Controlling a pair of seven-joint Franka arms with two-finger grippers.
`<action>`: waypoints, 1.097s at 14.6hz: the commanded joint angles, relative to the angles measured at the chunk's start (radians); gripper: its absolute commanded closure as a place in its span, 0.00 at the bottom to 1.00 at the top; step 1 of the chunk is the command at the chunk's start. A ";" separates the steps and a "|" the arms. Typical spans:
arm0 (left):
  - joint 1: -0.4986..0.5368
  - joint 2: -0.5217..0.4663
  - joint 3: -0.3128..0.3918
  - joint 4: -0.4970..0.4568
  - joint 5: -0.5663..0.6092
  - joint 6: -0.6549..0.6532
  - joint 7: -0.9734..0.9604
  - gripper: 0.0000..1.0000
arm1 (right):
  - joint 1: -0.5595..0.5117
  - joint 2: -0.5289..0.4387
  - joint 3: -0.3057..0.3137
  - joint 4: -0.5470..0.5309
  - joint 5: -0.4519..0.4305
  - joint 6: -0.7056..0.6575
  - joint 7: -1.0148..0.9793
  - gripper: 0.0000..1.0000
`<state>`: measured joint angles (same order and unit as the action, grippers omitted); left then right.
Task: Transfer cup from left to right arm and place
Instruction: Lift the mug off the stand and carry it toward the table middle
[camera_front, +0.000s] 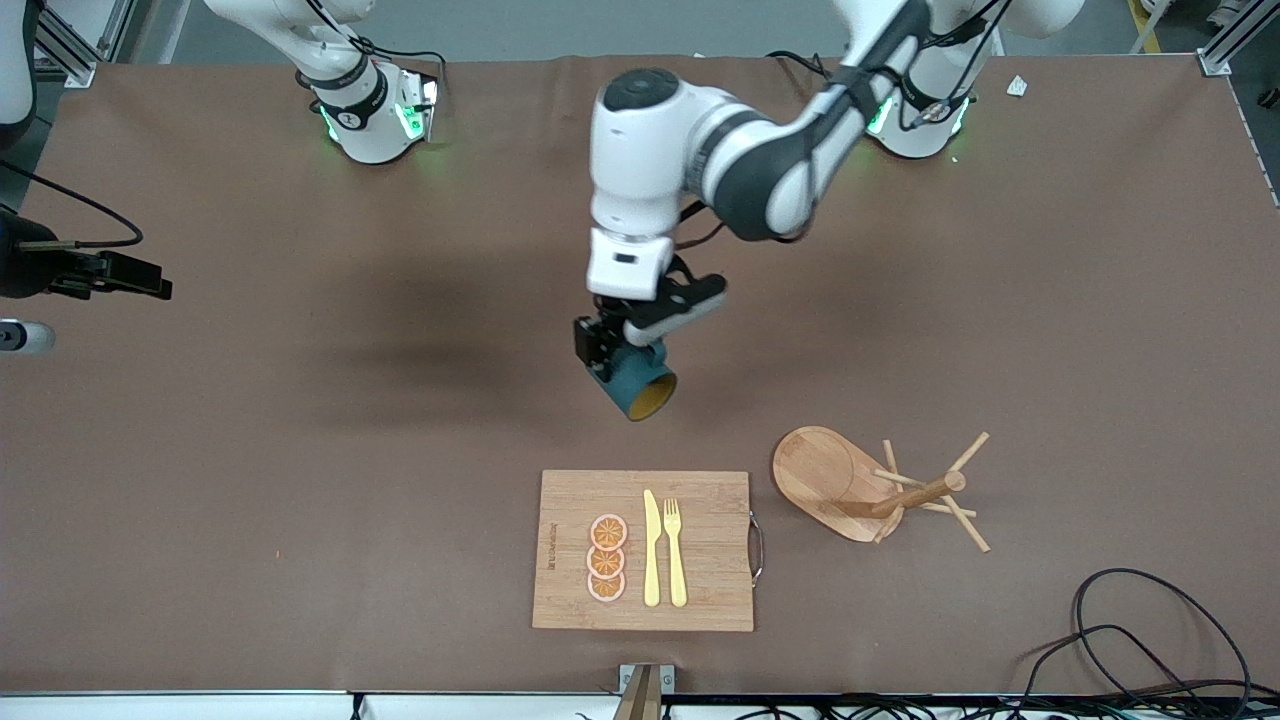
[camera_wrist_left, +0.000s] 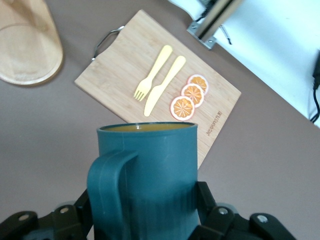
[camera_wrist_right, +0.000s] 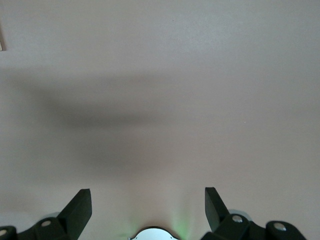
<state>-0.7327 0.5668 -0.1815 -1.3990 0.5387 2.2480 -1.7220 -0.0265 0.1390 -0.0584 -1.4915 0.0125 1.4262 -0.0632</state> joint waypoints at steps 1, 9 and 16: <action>-0.080 0.056 0.010 0.005 0.226 0.018 -0.120 0.62 | -0.009 -0.005 0.009 -0.015 0.003 -0.001 0.003 0.00; -0.283 0.176 0.014 -0.002 0.778 -0.096 -0.349 0.63 | 0.005 -0.012 0.012 -0.033 0.003 0.003 0.095 0.00; -0.385 0.336 0.014 -0.002 1.064 -0.298 -0.425 0.64 | 0.031 -0.021 0.015 -0.050 0.003 0.011 0.247 0.00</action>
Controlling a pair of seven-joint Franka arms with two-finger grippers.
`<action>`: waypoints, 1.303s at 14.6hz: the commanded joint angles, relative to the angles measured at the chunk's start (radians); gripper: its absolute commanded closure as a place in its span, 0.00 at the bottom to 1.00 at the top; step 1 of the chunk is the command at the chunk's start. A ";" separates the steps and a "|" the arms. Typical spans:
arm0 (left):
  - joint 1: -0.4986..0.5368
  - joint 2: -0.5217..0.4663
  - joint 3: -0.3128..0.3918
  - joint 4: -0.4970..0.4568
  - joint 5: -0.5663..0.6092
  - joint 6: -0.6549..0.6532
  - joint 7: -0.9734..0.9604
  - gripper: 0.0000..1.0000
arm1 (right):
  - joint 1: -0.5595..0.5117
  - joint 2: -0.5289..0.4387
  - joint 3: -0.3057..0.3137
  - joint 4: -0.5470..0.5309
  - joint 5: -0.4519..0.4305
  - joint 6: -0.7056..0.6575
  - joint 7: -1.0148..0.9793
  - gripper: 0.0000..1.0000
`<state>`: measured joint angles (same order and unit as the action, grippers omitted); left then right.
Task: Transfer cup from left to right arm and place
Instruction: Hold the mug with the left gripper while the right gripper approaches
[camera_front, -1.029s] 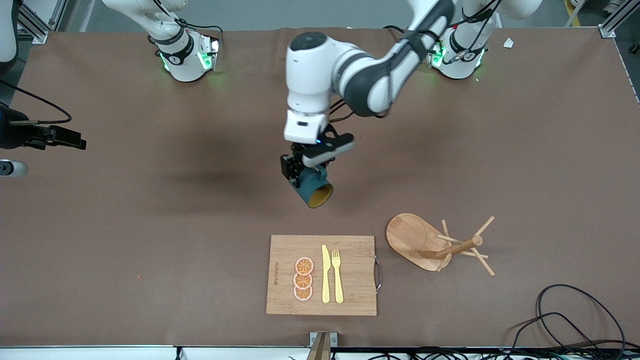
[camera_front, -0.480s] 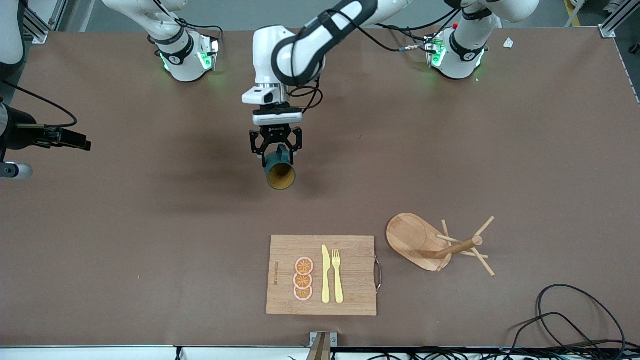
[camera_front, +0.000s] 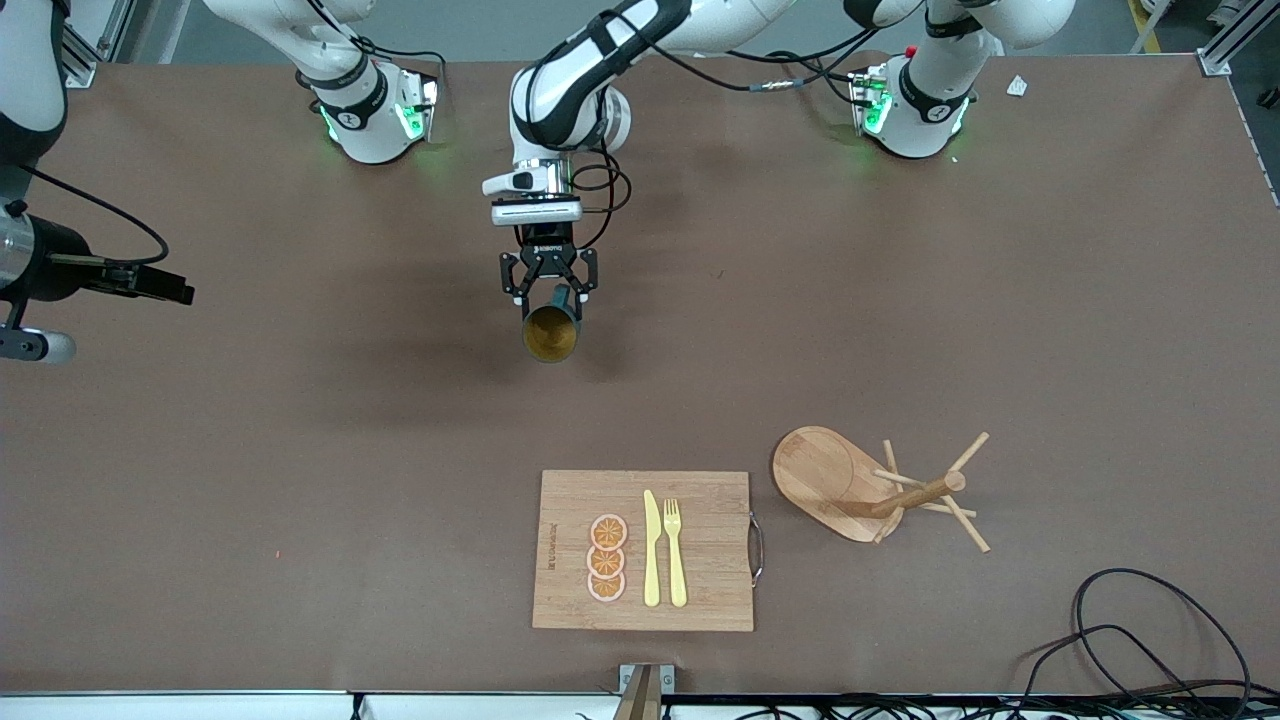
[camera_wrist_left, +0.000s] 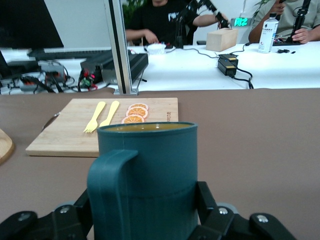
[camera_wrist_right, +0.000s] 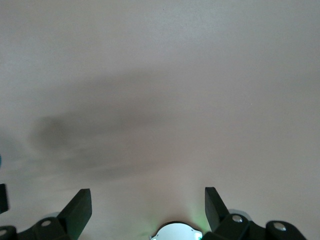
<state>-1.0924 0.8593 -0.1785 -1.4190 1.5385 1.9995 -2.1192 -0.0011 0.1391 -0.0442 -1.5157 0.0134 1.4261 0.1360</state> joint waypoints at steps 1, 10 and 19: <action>-0.032 0.064 0.011 0.018 0.103 -0.071 -0.054 0.64 | 0.006 -0.019 0.003 -0.032 0.002 0.020 0.062 0.00; -0.055 0.185 0.007 0.022 0.252 -0.192 -0.197 0.62 | 0.092 -0.030 0.004 -0.173 0.002 0.184 0.243 0.00; -0.061 0.185 0.001 0.021 0.239 -0.192 -0.271 0.00 | 0.243 -0.026 0.004 -0.271 0.002 0.338 0.554 0.00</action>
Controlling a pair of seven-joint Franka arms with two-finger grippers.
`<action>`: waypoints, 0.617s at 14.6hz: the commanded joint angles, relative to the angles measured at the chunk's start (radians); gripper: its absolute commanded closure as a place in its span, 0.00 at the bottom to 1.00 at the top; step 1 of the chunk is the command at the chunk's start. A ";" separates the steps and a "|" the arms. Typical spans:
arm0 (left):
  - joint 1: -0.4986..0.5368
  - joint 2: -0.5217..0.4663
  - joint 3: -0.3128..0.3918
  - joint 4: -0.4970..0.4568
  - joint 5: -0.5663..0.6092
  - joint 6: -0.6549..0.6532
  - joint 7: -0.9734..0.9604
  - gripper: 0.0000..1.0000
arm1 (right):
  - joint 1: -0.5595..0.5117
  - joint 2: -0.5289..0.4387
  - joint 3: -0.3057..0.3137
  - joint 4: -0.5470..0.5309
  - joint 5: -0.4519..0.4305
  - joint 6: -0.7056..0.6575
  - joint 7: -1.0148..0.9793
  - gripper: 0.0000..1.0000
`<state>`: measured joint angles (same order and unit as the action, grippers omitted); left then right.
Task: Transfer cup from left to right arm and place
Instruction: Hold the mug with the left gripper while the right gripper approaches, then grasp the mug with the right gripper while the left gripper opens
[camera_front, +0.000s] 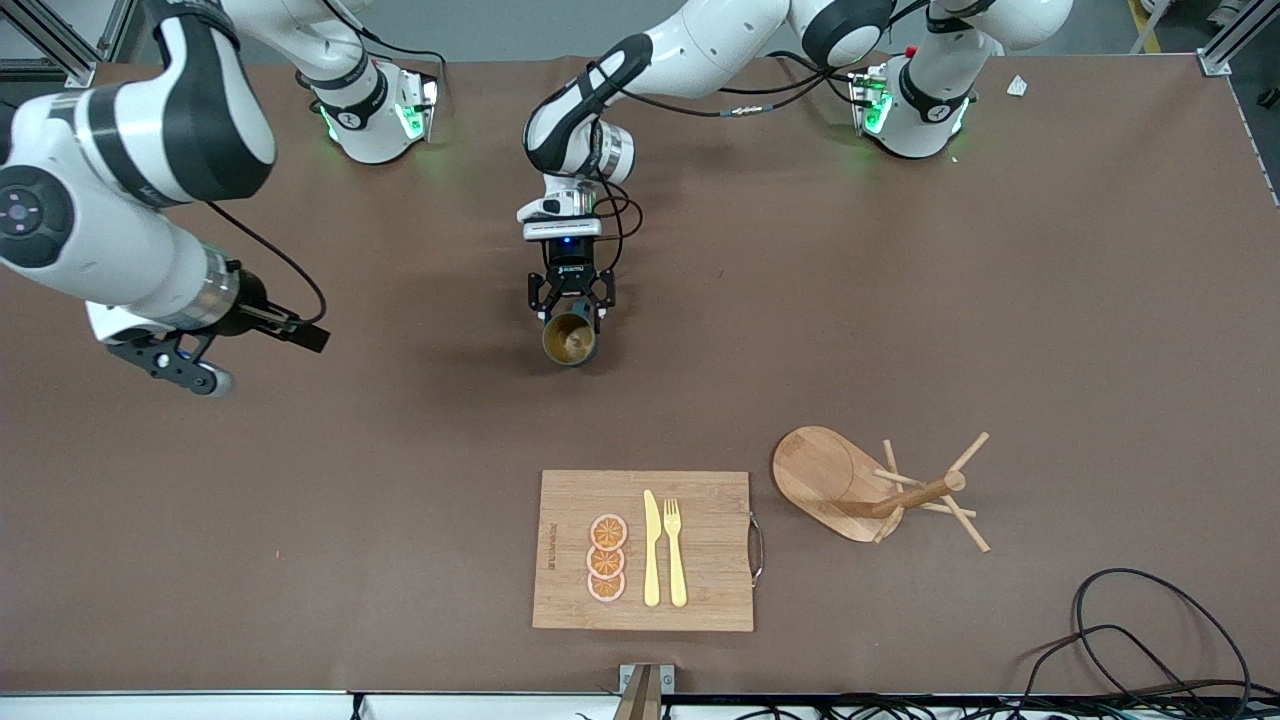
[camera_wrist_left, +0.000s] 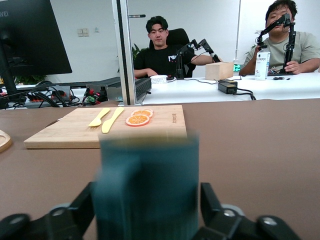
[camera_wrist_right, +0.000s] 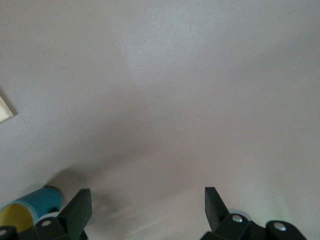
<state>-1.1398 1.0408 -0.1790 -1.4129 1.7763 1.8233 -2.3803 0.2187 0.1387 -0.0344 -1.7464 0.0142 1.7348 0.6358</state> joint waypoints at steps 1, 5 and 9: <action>-0.014 0.004 -0.010 0.015 -0.014 -0.016 -0.008 0.00 | 0.031 -0.024 -0.005 -0.044 0.001 0.035 0.073 0.00; -0.014 -0.015 -0.039 0.020 -0.095 -0.016 0.001 0.00 | 0.054 -0.024 -0.004 -0.093 0.001 0.095 0.129 0.00; -0.012 -0.083 -0.060 0.020 -0.250 -0.016 0.108 0.00 | 0.108 -0.022 -0.004 -0.140 0.003 0.167 0.231 0.00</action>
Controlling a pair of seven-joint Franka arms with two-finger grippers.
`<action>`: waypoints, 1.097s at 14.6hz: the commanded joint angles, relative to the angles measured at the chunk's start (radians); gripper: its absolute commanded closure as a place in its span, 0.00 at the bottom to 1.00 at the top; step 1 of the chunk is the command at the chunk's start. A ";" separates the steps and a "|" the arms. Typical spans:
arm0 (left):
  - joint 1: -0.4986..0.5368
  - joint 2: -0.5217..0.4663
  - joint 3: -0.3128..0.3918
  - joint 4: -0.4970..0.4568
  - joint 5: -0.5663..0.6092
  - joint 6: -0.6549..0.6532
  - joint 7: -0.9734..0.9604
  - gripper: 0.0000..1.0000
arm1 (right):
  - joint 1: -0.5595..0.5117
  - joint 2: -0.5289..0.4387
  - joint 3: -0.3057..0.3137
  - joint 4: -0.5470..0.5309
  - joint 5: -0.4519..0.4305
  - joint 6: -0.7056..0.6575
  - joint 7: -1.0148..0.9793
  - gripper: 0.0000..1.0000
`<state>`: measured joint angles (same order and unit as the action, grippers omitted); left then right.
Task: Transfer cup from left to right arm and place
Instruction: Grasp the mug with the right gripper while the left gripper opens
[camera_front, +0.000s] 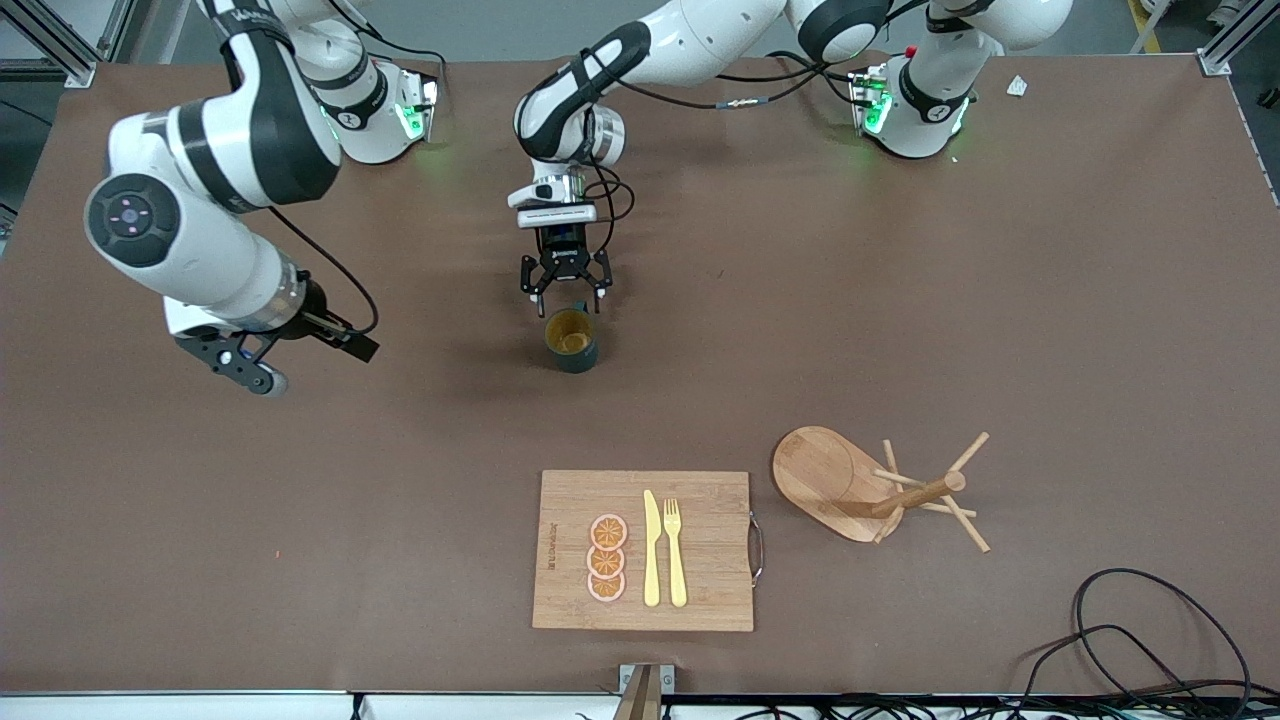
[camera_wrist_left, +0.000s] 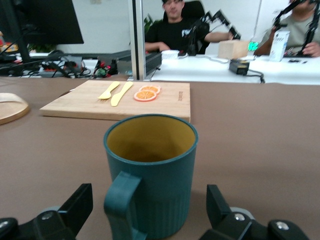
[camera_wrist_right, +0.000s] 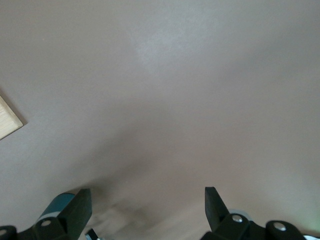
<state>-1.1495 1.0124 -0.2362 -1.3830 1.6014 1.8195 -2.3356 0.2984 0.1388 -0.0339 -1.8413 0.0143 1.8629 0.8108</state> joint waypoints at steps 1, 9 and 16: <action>-0.001 -0.073 -0.003 -0.010 -0.101 -0.012 0.088 0.00 | 0.031 -0.022 -0.004 -0.058 0.003 0.054 0.068 0.00; 0.088 -0.381 -0.014 -0.184 -0.317 0.131 0.303 0.00 | 0.074 -0.025 -0.003 -0.194 0.006 0.217 0.136 0.00; 0.306 -0.661 -0.015 -0.350 -0.570 0.385 0.615 0.00 | 0.140 -0.021 -0.001 -0.269 0.115 0.360 0.142 0.00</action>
<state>-0.8923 0.4001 -0.2422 -1.6796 1.0904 2.1538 -1.7900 0.3976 0.1390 -0.0313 -2.0625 0.1123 2.1752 0.9357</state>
